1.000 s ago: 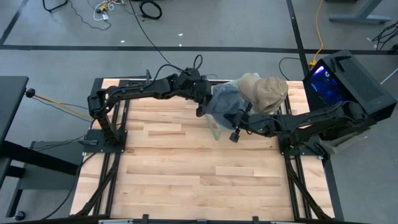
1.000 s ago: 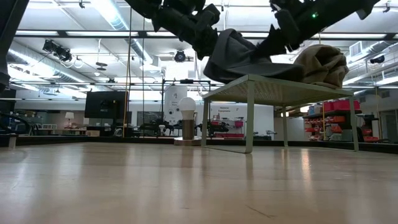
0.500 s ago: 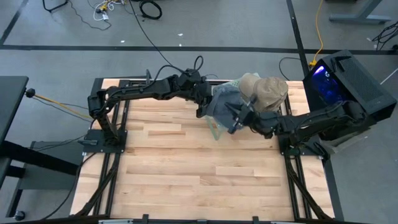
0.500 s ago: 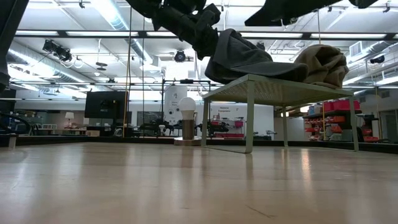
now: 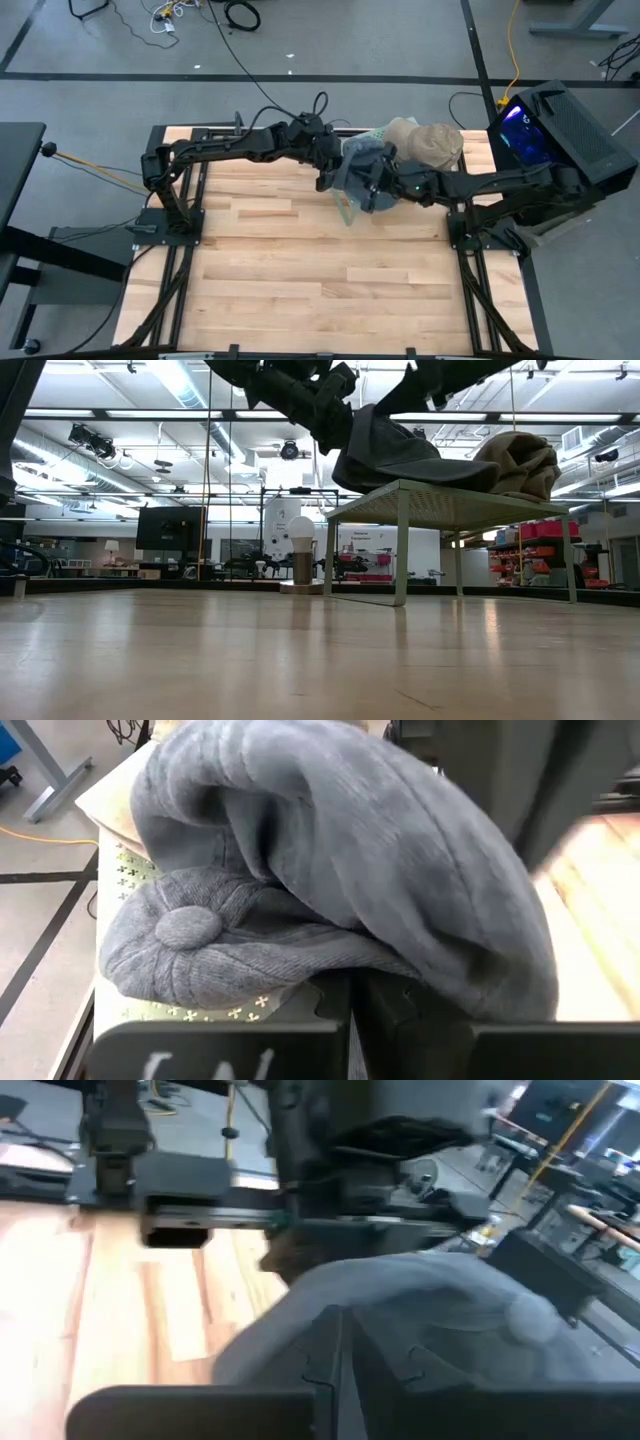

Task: Stack caps on shelf
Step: Stack the black cap on the black cap on the shelf

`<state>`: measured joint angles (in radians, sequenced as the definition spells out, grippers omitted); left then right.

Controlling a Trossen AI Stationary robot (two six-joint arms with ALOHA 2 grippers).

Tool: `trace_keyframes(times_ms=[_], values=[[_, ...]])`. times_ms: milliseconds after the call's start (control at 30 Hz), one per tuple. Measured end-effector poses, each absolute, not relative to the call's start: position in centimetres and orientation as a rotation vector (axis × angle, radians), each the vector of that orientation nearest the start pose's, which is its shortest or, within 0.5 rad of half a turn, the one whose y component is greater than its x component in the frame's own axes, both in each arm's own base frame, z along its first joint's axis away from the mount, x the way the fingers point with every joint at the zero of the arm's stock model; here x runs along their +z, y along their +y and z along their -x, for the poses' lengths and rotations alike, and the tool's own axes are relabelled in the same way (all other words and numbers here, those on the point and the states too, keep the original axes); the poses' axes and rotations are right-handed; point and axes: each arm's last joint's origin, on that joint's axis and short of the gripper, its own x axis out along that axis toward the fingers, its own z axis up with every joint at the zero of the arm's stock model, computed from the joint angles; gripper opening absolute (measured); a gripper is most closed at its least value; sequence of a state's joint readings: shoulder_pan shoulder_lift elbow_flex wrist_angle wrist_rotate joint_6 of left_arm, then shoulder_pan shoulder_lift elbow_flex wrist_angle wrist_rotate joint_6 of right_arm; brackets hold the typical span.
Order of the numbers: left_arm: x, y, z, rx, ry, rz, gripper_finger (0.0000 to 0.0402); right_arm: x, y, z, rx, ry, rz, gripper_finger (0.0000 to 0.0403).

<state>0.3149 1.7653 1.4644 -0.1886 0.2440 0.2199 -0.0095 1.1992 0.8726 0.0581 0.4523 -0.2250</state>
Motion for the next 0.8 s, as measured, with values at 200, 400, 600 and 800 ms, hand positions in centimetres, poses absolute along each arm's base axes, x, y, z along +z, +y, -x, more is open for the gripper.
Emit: trace_keyframes(times_ms=[200, 400, 600, 800], values=[[30.2, 11.8, -39.0, 0.016, 0.475, -0.084, 0.0004, 30.4, -1.6, -27.4, -0.437, 0.267, 0.306, 0.0029], [30.2, 11.3, -39.2, 0.059, 0.484, -0.102, 0.0012, 30.7, -2.3, -27.4, -0.472, 0.215, 0.218, 0.0029], [30.3, 10.9, -39.4, 0.052, 0.475, -0.117, 0.0004, 29.7, -3.2, -27.7, -0.483, 0.279, 0.186, 0.0029], [30.3, 10.7, -39.4, 0.049, 0.472, -0.118, 0.0010, 29.5, -3.8, -27.8, -0.495, 0.276, 0.166, 0.0029]])
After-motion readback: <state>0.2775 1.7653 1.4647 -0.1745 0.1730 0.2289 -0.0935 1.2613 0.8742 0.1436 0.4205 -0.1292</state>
